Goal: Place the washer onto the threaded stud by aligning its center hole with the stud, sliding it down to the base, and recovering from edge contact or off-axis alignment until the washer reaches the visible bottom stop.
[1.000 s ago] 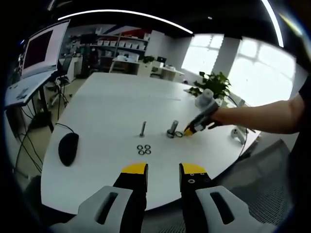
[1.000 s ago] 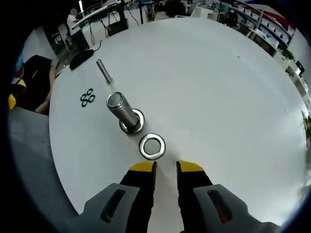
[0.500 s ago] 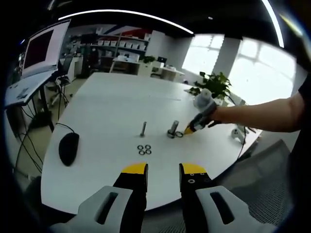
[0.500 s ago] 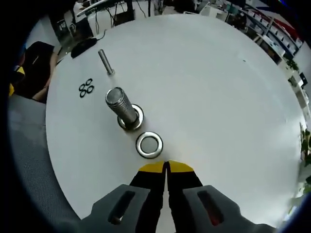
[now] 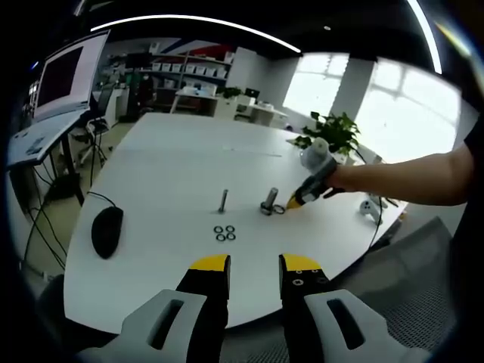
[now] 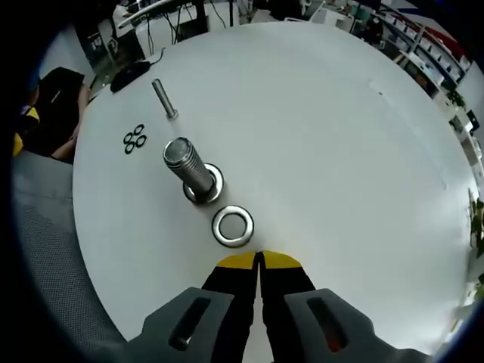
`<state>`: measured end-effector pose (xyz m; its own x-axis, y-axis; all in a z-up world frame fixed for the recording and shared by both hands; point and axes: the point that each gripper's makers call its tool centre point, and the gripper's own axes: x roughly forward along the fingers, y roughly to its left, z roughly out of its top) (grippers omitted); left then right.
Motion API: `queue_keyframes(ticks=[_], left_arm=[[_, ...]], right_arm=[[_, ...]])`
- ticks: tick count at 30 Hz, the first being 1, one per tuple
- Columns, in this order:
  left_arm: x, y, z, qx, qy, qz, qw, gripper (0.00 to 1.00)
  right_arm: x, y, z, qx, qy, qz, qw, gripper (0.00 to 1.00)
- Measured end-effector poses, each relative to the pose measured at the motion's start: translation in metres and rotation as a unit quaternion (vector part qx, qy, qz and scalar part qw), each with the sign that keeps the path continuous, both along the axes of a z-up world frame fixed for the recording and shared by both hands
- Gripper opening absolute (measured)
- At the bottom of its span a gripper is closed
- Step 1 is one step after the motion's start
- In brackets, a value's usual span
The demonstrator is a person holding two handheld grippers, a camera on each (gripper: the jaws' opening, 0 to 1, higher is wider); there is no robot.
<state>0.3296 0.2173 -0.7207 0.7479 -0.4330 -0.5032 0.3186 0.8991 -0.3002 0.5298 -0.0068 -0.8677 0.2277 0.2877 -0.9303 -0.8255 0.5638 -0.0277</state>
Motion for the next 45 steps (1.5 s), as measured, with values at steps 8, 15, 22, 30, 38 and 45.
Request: queue_keyframes(ticks=[8, 15, 22, 30, 38, 45], left_arm=[[0.000, 0.000, 0.001, -0.002, -0.003, 0.002, 1.0000, 0.23], [0.001, 0.001, 0.001, -0.003, -0.004, 0.002, 1.0000, 0.23], [0.000, 0.000, 0.001, -0.002, -0.002, 0.001, 1.0000, 0.23], [0.000, 0.000, 0.000, -0.002, -0.001, 0.001, 1.0000, 0.23], [0.000, 0.000, -0.001, -0.001, 0.003, 0.001, 1.0000, 0.23], [0.000, 0.000, -0.001, -0.001, 0.004, 0.002, 1.0000, 0.23]], right_arm=[[-0.003, 0.003, 0.000, 0.006, 0.004, -0.002, 1.0000, 0.03], [0.002, 0.007, 0.005, 0.016, 0.001, -0.007, 0.9998, 0.03], [0.006, 0.015, 0.006, 0.027, -0.003, -0.013, 0.9995, 0.09], [0.006, 0.022, 0.002, 0.029, 0.001, -0.013, 0.9995, 0.12], [0.008, 0.027, 0.001, 0.032, 0.000, -0.011, 0.9994, 0.12], [0.009, 0.028, 0.001, 0.022, -0.011, 0.011, 0.9996, 0.11]])
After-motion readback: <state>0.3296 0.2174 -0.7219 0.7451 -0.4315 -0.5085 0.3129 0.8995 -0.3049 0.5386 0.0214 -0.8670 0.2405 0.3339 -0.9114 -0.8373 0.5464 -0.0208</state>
